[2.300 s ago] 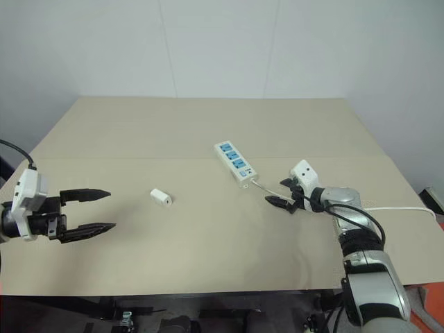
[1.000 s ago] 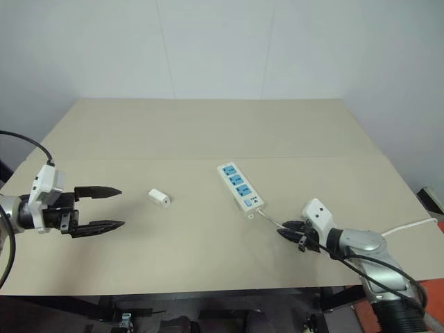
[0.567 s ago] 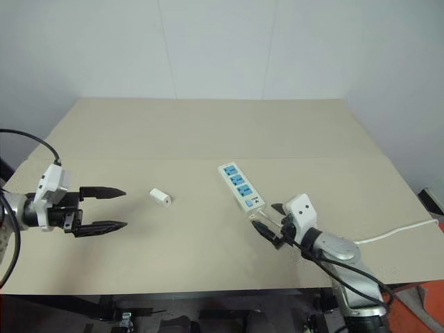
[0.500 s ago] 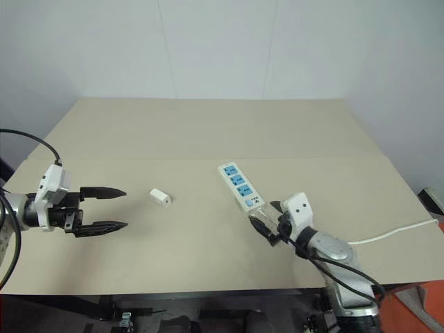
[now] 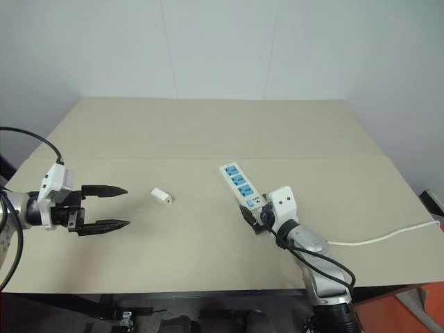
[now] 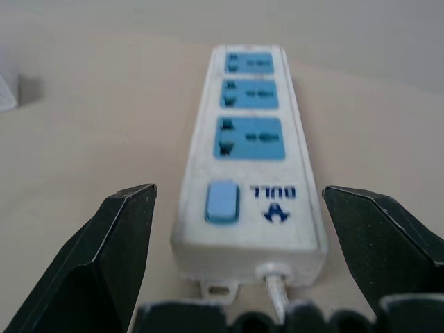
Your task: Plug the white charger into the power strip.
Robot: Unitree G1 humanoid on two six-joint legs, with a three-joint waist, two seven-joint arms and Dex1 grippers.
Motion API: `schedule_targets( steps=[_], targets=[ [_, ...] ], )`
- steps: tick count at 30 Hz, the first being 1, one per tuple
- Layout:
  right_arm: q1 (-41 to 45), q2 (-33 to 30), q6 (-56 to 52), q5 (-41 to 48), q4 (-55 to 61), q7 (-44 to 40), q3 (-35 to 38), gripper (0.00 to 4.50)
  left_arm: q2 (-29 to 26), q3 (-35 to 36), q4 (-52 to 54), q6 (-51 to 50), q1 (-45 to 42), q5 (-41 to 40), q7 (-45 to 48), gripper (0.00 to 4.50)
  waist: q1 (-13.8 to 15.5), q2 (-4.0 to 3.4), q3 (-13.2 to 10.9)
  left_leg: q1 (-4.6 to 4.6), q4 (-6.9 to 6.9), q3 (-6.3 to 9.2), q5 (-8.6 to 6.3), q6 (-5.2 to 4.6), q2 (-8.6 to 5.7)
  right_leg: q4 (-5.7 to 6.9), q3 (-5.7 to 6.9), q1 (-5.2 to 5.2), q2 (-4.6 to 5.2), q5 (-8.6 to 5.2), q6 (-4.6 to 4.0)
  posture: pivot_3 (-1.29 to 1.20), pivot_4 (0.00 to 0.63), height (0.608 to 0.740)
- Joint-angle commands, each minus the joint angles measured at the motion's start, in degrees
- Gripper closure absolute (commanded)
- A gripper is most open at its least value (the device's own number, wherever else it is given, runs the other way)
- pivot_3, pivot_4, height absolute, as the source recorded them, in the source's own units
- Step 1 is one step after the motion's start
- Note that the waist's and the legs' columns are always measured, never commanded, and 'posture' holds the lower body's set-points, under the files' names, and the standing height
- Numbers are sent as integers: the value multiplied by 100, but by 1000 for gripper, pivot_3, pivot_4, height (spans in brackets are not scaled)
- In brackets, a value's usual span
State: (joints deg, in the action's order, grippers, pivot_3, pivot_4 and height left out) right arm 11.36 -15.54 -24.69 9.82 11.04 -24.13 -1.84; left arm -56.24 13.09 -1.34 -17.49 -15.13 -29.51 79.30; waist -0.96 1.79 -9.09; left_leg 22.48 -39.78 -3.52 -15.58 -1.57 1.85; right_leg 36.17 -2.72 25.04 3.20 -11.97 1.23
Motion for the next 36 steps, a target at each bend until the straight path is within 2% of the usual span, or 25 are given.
schedule_targets(
  steps=[1, 21, 24, 25, 26, 30, 36],
  targets=[
    [84, 63, 411, -28, -154, 113, 112, 42, 1, 148, 197, 30, 43, -108, -25, 0, -4, 0, 0, 0, 0, 0, 0, 0, -1, 0, 0, 0, 0, 0, 0, 0, 150, 740],
    [193, 412, 934, 73, -1019, -10, 34, 42, 107, 32, 81, 64, -213, -66, -64, 0, -11, 0, 0, -1, -1, 1, 0, 0, 0, 2, 0, -1, 0, 0, 0, 0, 150, 740],
    [190, 403, 966, 73, -1070, -30, 16, 571, 128, -54, 49, 111, -360, 1, -54, 0, -11, 1, 1, -6, -1, 1, 0, 0, 0, 3, 0, -6, 0, 0, 0, 0, 150, 740],
    [192, 404, 979, 54, -1097, -26, 1, 925, 153, -151, 13, 135, -544, 88, -108, 0, -11, 1, 1, -7, -1, 1, 0, 0, 0, 3, 0, -6, 0, 0, 0, 0, 150, 740],
    [196, 394, 979, 14, -1121, -23, -28, 1081, 202, -278, -46, 185, -799, 244, -243, 0, -10, 2, 1, -7, -1, 1, 0, 0, -1, 3, 0, -7, 0, 0, 0, 0, 150, 740],
    [244, 374, 1014, -47, -1218, -33, -66, 1080, 305, -825, -367, 451, -1681, 751, -262, 0, 4, 10, 7, -10, -4, 5, 1, 2, -3, 2, 2, -15, -3, 1, 0, 0, 150, 740],
    [362, 306, 1107, -64, -1454, -160, -66, 1080, 499, -2257, -1537, 1882, -3395, 1905, 1043, 0, -7, 12, 7, -12, -5, 3, 2, 2, -6, -2, 1, -21, -8, 1, 0, 0, 150, 740]
  ],
)
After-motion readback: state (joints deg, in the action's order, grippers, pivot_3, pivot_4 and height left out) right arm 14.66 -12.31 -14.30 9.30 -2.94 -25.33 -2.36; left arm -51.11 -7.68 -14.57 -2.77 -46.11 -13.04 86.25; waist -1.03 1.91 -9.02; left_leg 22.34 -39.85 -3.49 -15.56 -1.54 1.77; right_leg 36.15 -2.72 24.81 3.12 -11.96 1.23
